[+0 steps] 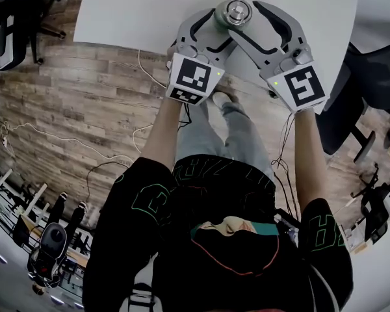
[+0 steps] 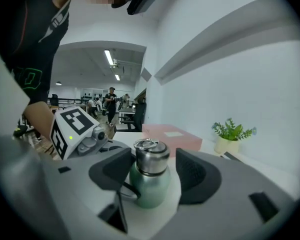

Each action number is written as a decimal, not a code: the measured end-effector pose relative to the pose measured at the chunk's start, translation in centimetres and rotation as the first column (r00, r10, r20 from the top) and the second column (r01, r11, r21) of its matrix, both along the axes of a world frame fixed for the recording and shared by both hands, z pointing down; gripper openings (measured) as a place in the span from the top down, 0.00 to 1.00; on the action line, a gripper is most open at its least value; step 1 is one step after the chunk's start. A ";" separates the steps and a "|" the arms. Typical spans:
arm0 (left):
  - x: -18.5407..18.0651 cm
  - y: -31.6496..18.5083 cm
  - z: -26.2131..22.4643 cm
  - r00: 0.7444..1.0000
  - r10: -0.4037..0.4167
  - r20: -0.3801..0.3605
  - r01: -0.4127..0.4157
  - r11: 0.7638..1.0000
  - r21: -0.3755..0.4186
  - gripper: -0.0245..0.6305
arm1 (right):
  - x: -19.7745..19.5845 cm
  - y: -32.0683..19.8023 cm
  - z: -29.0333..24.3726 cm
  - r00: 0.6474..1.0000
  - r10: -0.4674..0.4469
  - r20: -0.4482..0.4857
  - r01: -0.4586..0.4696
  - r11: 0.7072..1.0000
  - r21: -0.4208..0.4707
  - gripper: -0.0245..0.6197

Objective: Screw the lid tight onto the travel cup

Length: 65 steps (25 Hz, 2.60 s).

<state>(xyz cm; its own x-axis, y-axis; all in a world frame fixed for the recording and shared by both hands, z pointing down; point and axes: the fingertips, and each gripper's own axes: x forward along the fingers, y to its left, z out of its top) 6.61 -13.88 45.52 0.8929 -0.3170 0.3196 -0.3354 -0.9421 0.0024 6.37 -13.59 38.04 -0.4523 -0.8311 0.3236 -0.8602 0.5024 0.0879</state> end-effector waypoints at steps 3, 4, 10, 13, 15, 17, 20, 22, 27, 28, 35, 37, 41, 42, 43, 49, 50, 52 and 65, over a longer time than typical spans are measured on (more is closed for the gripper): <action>0.0 -0.1 0.1 1.000 0.002 0.000 -0.002 1.000 -0.003 0.48 | 0.0 -0.3 0.0 0.995 -0.093 0.032 0.093 0.996 -0.013 0.52; -0.1 -0.1 0.1 1.000 0.003 0.001 -0.003 1.000 -0.004 0.49 | 0.0 -0.4 0.0 0.991 -0.126 0.046 0.127 0.992 -0.009 0.52; -0.2 -0.1 0.0 1.000 0.008 0.002 -0.008 1.000 -0.007 0.49 | -0.3 -0.8 -0.2 0.960 -0.220 0.171 0.228 0.973 -0.028 0.56; -0.2 0.0 -0.1 1.000 0.007 0.002 -0.007 1.000 -0.007 0.49 | -0.4 -0.8 -0.2 0.957 -0.228 0.178 0.237 0.971 -0.028 0.58; -0.1 0.0 -0.1 1.000 0.005 0.001 -0.005 1.000 -0.007 0.49 | -0.3 -0.8 -0.2 0.960 -0.214 0.178 0.222 0.975 -0.025 0.58; 0.1 -0.1 -0.1 1.000 0.002 0.000 -0.002 1.000 -0.007 0.49 | -0.2 -0.8 -0.2 0.967 -0.189 0.172 0.195 0.981 -0.020 0.58; 0.0 -0.1 0.0 1.000 -0.002 -0.001 0.002 1.000 -0.008 0.49 | -0.1 -0.9 0.0 0.980 -0.130 0.152 0.133 0.991 -0.009 0.59; -0.1 0.0 0.1 1.000 -0.004 -0.002 0.004 1.000 -0.009 0.49 | -0.2 -0.8 0.1 0.988 -0.081 0.131 0.081 0.997 0.004 0.59; 0.0 0.1 -0.1 1.000 -0.007 -0.004 0.007 1.000 -0.010 0.49 | 0.1 -0.7 0.1 0.989 0.069 0.130 -0.076 0.996 0.051 0.60; 0.0 0.1 -0.1 1.000 -0.007 -0.003 0.007 1.000 -0.010 0.49 | 0.2 -0.7 0.1 0.985 0.106 0.133 -0.114 0.992 0.059 0.60; 0.0 0.3 0.0 1.000 -0.013 -0.004 0.013 1.000 -0.009 0.49 | 0.3 -0.2 0.2 0.939 0.323 0.122 -0.338 0.933 0.127 0.60; 0.0 0.3 -0.1 1.000 -0.013 -0.007 0.013 1.000 -0.008 0.49 | 0.1 -0.2 -0.1 0.923 0.368 0.107 -0.381 0.915 0.134 0.60; -0.2 0.2 -0.1 1.000 -0.019 -0.010 0.019 1.000 -0.012 0.49 | -0.2 -0.4 0.0 0.913 0.389 0.119 -0.401 0.910 0.101 0.60; -0.2 0.2 -0.1 1.000 -0.018 -0.010 0.017 1.000 -0.013 0.49 | -0.1 -0.3 0.1 0.920 0.374 0.117 -0.386 0.917 0.099 0.60; -0.2 0.2 -0.1 1.000 -0.016 -0.011 0.016 1.000 -0.014 0.49 | 0.0 -0.2 0.2 0.929 0.354 0.110 -0.364 0.926 0.096 0.59; -0.1 0.1 -0.1 1.000 -0.010 -0.014 0.010 1.000 -0.019 0.49 | 0.7 0.5 0.3 0.982 0.158 0.106 -0.165 0.984 0.060 0.57; -0.1 0.1 -0.1 1.000 -0.009 -0.013 0.009 1.000 -0.020 0.49 | 0.9 0.4 0.3 0.986 0.128 0.108 -0.134 0.989 0.054 0.57; -0.1 0.0 0.1 1.000 -0.007 -0.012 0.006 1.000 -0.024 0.49 | 1.0 0.2 0.3 0.992 0.062 0.114 -0.067 0.997 0.042 0.56; -0.1 0.0 0.2 1.000 0.006 -0.013 -0.006 1.000 -0.031 0.49 | -1.1 -1.1 0.0 0.957 -0.287 0.050 0.289 0.956 -0.040 0.57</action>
<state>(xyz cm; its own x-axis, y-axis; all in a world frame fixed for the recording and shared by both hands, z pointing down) 6.53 -13.84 45.70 0.8989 -0.3020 0.3175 -0.3296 -0.9435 0.0357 5.25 -14.69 38.03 -0.6847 -0.6479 0.3338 -0.6806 0.7322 0.0251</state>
